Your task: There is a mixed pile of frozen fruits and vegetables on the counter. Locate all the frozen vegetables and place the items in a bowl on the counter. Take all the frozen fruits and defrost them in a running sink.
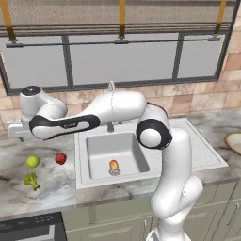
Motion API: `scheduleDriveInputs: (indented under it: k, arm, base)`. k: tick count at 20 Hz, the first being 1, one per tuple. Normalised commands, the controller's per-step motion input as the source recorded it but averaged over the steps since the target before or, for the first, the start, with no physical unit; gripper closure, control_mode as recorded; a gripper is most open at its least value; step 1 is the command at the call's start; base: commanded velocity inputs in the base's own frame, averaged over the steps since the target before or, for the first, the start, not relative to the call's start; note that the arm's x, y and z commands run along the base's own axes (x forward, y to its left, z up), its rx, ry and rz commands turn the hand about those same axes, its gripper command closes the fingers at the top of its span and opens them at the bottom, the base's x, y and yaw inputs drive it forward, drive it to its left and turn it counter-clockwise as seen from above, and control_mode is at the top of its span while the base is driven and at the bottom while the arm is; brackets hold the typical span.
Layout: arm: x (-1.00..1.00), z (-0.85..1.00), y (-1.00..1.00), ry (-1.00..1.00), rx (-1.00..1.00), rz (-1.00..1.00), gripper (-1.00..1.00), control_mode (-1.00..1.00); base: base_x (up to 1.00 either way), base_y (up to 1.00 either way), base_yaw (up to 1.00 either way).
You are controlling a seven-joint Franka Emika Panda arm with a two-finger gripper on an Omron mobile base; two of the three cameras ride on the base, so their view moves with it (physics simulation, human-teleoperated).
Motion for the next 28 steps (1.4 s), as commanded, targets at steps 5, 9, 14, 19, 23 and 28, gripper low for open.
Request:
scheduleDriveInputs:
  k: [5, 9, 14, 19, 23, 28]
  arm:
    - [0.17, -0.23, 0.0, 0.0, 0.0, 0.0, -1.0, -1.0]
    - [0.13, -0.33, 0.0, 0.0, 0.0, 0.0, -1.0, -1.0]
    - [0.15, -0.24, 0.0, 0.0, 0.0, 0.0, -1.0, -1.0]
    - [0.14, -0.26, 0.0, 0.0, 0.0, 0.0, -1.0, -1.0]
    - [0.12, -0.28, 0.0, 0.0, 0.0, 0.0, -1.0, -1.0]
    - [0.13, -0.31, 0.0, 0.0, 0.02, 0.0, -1.0, -1.0]
  base:
    - [0.0, 0.0, 0.0]
    - [0.0, 0.0, 0.0]
    - [0.0, 0.0, 0.0]
    - [0.0, 0.0, 0.0]
    - [0.0, 0.0, 0.0]
    - [0.0, 0.0, 0.0]
